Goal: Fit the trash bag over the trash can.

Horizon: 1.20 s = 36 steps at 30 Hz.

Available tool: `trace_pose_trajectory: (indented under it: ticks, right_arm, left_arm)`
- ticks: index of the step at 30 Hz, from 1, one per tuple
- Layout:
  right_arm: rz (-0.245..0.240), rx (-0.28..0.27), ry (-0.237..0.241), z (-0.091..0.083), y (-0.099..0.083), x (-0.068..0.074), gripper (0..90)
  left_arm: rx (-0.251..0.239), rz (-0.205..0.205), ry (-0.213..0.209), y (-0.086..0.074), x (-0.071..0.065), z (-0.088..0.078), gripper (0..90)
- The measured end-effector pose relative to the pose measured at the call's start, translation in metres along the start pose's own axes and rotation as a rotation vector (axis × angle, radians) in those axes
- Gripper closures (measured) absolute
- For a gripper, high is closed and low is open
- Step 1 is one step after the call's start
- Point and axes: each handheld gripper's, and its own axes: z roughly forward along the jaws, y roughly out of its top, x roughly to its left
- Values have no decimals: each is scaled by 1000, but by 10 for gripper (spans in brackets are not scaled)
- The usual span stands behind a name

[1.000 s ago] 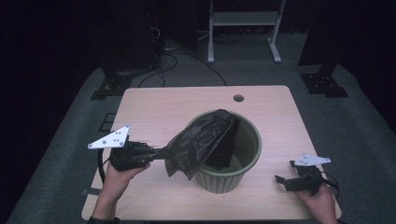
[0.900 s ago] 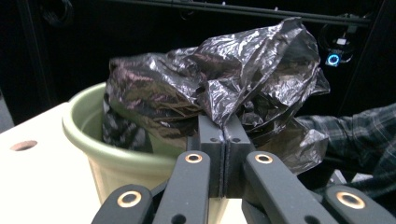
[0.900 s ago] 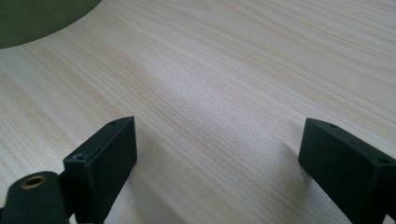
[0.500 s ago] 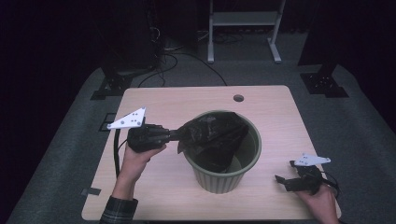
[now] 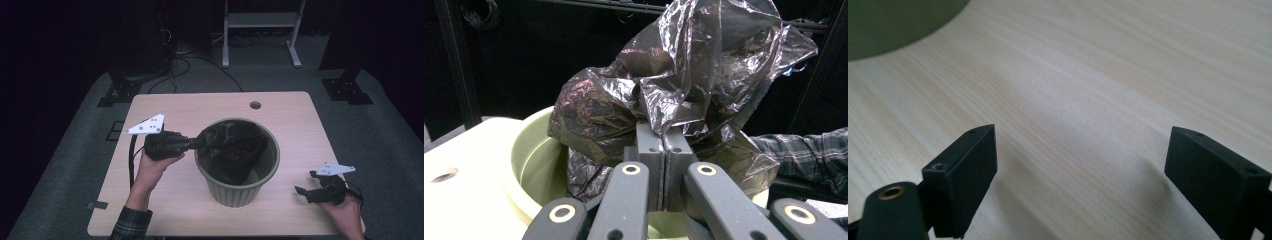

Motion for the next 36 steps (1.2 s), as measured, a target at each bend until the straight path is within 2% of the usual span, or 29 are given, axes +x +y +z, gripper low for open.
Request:
trace_pose_trajectory:
  ticks: [6, 11, 14, 19, 24, 31, 36]
  right_arm:
    - [-34, -78, 24, -20, 20, 5, 135]
    - [-45, -165, 69, -39, 38, 5, 136]
    - [-53, -214, 110, -49, 47, 4, 175]
    - [-72, -238, 135, -54, 61, 5, 175]
    - [-86, -278, 191, -56, 78, 7, 202]
    - [-102, -341, 246, -63, 100, 8, 221]
    - [-128, -357, 283, -67, 117, 13, 227]
  left_arm:
    - [2, -1, 4, 0, 0, -3, 889]
    - [-2, 0, 4, 1, -1, -4, 889]
    - [5, 2, 3, 1, -1, -4, 888]
    - [9, -16, 1, 0, 1, -5, 888]
    - [28, -33, 15, 0, 1, -5, 883]
    - [22, -32, 17, 1, 1, -7, 878]
    - [24, -31, 15, 1, 1, -6, 878]
